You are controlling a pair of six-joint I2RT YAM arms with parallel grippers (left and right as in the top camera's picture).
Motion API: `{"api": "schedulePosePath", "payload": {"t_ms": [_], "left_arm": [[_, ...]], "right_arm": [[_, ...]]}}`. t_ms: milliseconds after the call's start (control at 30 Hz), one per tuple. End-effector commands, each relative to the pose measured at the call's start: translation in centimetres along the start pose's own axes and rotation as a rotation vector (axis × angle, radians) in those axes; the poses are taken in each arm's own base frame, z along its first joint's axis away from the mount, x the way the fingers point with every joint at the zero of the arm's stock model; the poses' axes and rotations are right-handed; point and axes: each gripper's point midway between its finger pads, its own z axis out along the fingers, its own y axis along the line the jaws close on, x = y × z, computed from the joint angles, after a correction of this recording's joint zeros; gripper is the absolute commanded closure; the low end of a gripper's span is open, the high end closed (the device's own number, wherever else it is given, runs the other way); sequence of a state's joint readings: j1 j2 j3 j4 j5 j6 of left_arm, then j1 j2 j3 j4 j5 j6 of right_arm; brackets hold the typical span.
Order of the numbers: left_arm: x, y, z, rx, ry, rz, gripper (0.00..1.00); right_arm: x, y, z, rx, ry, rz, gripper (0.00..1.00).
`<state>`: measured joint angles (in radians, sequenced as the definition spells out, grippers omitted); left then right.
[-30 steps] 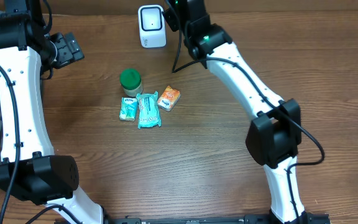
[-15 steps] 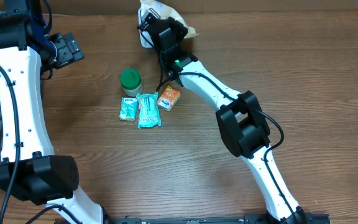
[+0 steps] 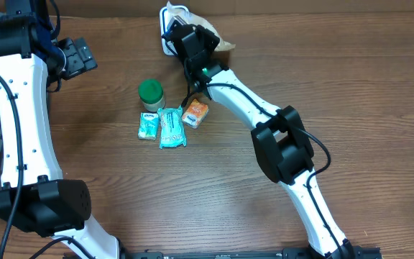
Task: Scan the item barcode
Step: 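Hold the bread bag label in front of the scanner window, then carry the bread bag right and lower it onto the table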
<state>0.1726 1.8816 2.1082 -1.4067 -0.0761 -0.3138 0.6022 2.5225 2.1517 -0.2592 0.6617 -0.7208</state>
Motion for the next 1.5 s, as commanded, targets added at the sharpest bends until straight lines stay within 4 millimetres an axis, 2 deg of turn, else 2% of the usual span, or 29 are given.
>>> {"api": "schedulePosePath", "payload": {"t_ms": [0,67,133,200,233,267,300,333,367,467,533,567,633,667,800,833,900,1033,1100,1200,1233,1333,1467], "left_arm": [[-0.1,0.2,0.4,-0.012,0.005,0.001,0.00],[-0.1,0.2,0.4,-0.013,0.005,0.001,0.00],[-0.1,0.2,0.4,-0.013,0.006,0.001,0.00],[-0.1,0.2,0.4,-0.012,0.006,0.001,0.00],[-0.1,0.2,0.4,-0.012,0.005,0.001,0.01],[-0.1,0.2,0.4,-0.012,0.006,0.001,0.00],[-0.1,0.2,0.4,-0.012,0.006,0.001,0.00],[-0.1,0.2,0.4,-0.012,0.006,0.001,0.00],[-0.1,0.2,0.4,-0.012,0.005,0.001,0.00],[-0.1,0.2,0.4,-0.012,0.006,0.001,0.00],[-0.1,0.2,0.4,-0.012,0.006,0.001,0.00],[-0.1,0.2,0.4,-0.012,0.006,0.001,0.01],[-0.1,0.2,0.4,-0.013,0.006,0.001,0.01],[-0.1,0.2,0.4,-0.012,0.006,0.001,0.00],[-0.1,0.2,0.4,-0.012,0.005,0.001,0.00],[-0.1,0.2,0.4,-0.012,0.006,0.001,0.00],[-0.1,0.2,0.4,-0.012,0.006,0.001,0.00],[-0.1,0.3,0.4,-0.013,0.006,0.001,0.01],[-0.1,0.3,0.4,-0.013,0.006,0.001,0.00],[-0.1,0.2,0.4,-0.012,0.006,0.002,0.00],[-0.1,0.1,0.4,-0.011,0.006,0.003,0.01],[0.0,0.0,0.4,-0.010,0.006,0.007,0.00],[0.0,0.0,0.4,-0.010,0.006,0.007,0.00]], "right_arm": [[-5.0,-8.3,-7.5,-0.044,-0.130,0.235,0.96],[-5.2,-9.2,-10.0,-0.127,-0.138,0.314,0.96],[-5.5,-10.4,-13.2,-0.227,-0.153,0.391,0.96],[-5.8,-12.2,-17.8,-0.363,-0.179,0.528,0.96],[-5.8,-12.7,-18.7,-0.393,-0.183,0.559,0.96],[-5.7,-13.5,-21.2,-0.480,-0.193,0.634,0.96],[-5.5,-14.1,-22.7,-0.538,-0.196,0.678,0.96],[-4.9,-15.2,-24.9,-0.630,-0.191,0.758,0.96],[-4.2,-16.0,-26.1,-0.688,-0.179,0.816,0.96],[-0.7,-18.5,-28.0,-0.794,-0.100,0.959,0.96],[2.8,-20.0,-27.4,-0.816,-0.010,1.038,0.96],[5.3,-20.7,-26.7,-0.820,0.055,1.085,0.96],[8.8,-21.1,-25.2,-0.829,0.162,1.158,0.96],[11.4,-21.3,-24.1,-0.824,0.242,1.207,0.96],[18.2,-20.5,-20.4,-0.830,0.445,1.354,0.96],[19.2,-20.3,-19.7,-0.825,0.473,1.375,0.96],[22.6,-18.8,-17.4,-0.817,0.553,1.430,0.96],[26.9,-16.3,-14.7,-0.778,0.646,1.464,0.96],[30.0,-15.1,-13.4,-0.696,0.707,1.462,0.96],[32.9,-13.5,-12.8,-0.635,0.775,1.464,0.91],[33.2,-13.3,-12.7,-0.629,0.783,1.462,0.90],[35.7,-12.3,-12.7,-0.551,0.859,1.430,0.84],[36.8,-12.7,-12.6,-0.484,0.884,1.399,0.82]]}}
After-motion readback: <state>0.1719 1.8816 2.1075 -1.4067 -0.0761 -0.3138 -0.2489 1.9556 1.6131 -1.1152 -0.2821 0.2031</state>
